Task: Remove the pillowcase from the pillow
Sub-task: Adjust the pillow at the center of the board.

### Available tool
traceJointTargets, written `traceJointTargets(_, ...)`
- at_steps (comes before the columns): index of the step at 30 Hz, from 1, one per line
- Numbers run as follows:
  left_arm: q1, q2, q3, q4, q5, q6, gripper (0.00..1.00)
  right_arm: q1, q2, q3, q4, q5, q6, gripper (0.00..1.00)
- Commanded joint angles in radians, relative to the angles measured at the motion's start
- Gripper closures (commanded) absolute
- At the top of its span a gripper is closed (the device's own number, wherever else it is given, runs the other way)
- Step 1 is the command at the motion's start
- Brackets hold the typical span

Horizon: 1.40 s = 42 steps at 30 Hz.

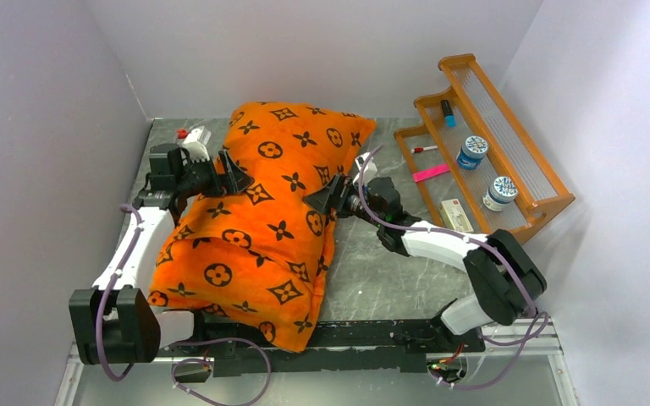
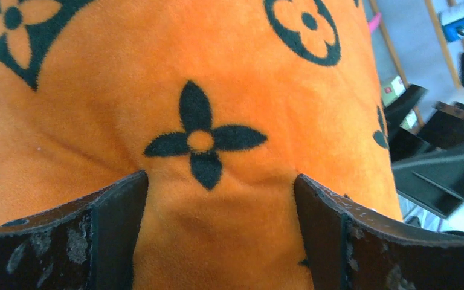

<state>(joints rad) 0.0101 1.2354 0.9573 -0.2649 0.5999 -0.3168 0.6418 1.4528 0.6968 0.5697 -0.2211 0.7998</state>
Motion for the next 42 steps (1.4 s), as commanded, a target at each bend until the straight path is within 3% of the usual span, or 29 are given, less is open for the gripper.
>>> traceJointTargets(1, -0.012, -0.051, -0.100, 0.022, 0.198, -0.068, 0.08, -0.004, 0.067, 0.064, 0.069, -0.073, 0.007, 0.06)
traceJointTargets(3, -0.012, -0.068, -0.132, 0.043, 0.235, -0.079, 0.11, -0.004, 0.104, 0.095, 0.058, -0.104, -0.006, 0.14)
traceJointTargets(6, -0.012, -0.086, -0.165, 0.064, 0.277, -0.089, 0.23, -0.004, 0.151, 0.157, 0.019, -0.161, -0.047, 0.29)
traceJointTargets(12, -0.027, -0.150, -0.232, 0.156, 0.330, -0.170, 0.58, -0.005, 0.194, 0.309, -0.084, -0.234, -0.144, 0.71)
traceJointTargets(14, -0.034, -0.173, -0.230, 0.146, 0.323, -0.165, 0.69, -0.005, 0.206, 0.375, -0.147, -0.241, -0.183, 0.95)
traceJointTargets(15, -0.035, -0.185, -0.227, 0.139, 0.320, -0.161, 0.75, -0.004, 0.211, 0.403, -0.169, -0.242, -0.202, 1.00)
traceJointTargets(17, -0.036, -0.210, -0.219, 0.145, 0.323, -0.169, 0.92, -0.004, 0.224, 0.469, -0.231, -0.246, -0.259, 1.00)
traceJointTargets(18, -0.037, -0.220, -0.216, 0.153, 0.325, -0.180, 0.95, -0.004, 0.231, 0.499, -0.253, -0.260, -0.283, 1.00)
traceJointTargets(27, -0.075, -0.283, -0.133, 0.129, 0.314, -0.200, 0.95, -0.004, 0.287, 0.779, -0.447, -0.269, -0.426, 1.00)
traceJointTargets(34, -0.087, -0.318, -0.029, 0.040, 0.213, -0.137, 0.95, -0.002, 0.363, 0.956, -0.478, -0.320, -0.506, 1.00)
traceJointTargets(42, -0.093, -0.252, 0.000, 0.177, 0.144, -0.175, 0.95, -0.002, 0.540, 1.238, -0.593, -0.372, -0.608, 1.00)
